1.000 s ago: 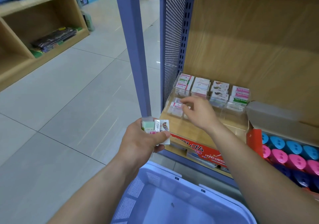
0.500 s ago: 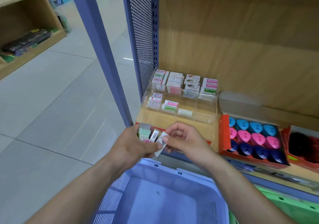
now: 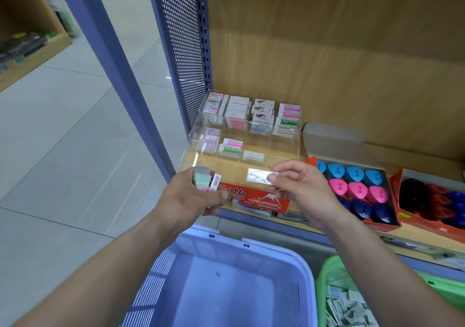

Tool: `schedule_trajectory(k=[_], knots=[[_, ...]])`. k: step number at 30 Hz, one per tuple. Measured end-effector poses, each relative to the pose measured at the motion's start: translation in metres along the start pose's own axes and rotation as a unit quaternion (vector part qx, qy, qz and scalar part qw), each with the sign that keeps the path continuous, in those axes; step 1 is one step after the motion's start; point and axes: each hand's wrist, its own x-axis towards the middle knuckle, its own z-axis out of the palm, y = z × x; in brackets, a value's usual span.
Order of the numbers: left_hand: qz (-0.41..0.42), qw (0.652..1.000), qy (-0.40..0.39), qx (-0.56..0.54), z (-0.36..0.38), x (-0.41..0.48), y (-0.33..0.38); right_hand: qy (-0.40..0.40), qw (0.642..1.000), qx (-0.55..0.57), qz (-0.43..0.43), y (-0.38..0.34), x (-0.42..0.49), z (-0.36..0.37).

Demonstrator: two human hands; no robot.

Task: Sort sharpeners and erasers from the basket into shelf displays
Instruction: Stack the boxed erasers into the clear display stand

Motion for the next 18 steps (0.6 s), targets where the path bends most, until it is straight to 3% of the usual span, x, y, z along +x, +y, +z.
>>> schedule_trajectory(k=[8, 14, 18], knots=[[-0.018, 1.000, 0.000, -0.014, 0.006, 0.007, 0.000, 0.132, 0.973, -0.182, -0.051, -0.014, 0.060, -0.049], [-0.020, 1.000, 0.001, -0.023, 0.006, 0.011, -0.002, 0.116, 0.934, -0.326, -0.087, -0.014, 0.103, -0.057], [-0.013, 1.000, -0.004, -0.015, 0.006, 0.013, -0.004, 0.088, 0.972, -0.209, -0.063, -0.016, 0.101, -0.054]])
